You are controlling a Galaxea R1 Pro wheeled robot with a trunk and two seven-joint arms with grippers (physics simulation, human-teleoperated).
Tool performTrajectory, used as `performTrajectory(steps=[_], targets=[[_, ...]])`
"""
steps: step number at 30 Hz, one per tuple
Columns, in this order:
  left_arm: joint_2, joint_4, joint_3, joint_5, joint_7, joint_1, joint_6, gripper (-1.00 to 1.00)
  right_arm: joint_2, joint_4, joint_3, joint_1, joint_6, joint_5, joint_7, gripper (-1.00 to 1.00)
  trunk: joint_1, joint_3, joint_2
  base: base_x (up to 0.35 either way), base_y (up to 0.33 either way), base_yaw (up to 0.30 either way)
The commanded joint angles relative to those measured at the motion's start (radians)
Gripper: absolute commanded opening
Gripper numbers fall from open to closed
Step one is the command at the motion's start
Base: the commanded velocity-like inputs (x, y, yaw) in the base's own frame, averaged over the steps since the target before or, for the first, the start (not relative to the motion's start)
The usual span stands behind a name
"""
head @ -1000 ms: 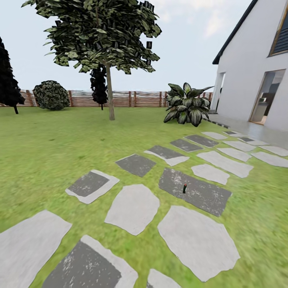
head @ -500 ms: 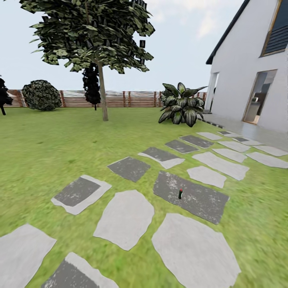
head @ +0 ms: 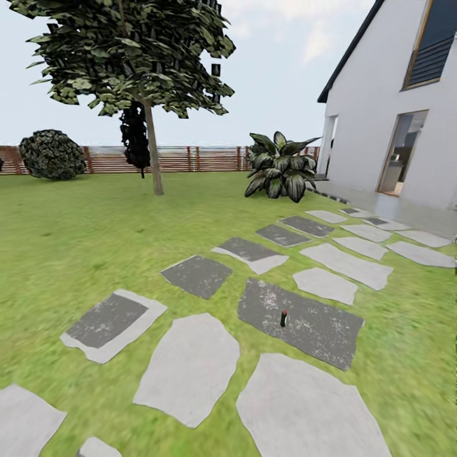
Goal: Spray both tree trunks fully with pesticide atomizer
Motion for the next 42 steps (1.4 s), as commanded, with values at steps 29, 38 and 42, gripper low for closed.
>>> performTrajectory(steps=[29,38,42], targets=[[0.000,-0.001,0.000,0.000,0.000,0.000,-0.001,1.00,0.000,0.001,0.001,-0.001,-0.003,0.000,-0.003,1.00,0.001,-0.001,0.000,0.340,-0.104,-0.132],[0.000,-0.001,0.001,0.000,0.000,0.000,-0.001,1.00,0.000,0.001,0.001,0.000,-0.003,0.000,-0.003,1.00,0.001,-0.001,0.000,0.335,-0.127,-0.145],[0.000,-0.001,0.002,0.000,0.000,0.000,-0.001,1.00,0.000,0.001,0.001,0.000,-0.003,0.000,-0.003,1.00,0.001,-0.001,0.000,0.340,-0.063,-0.170]])
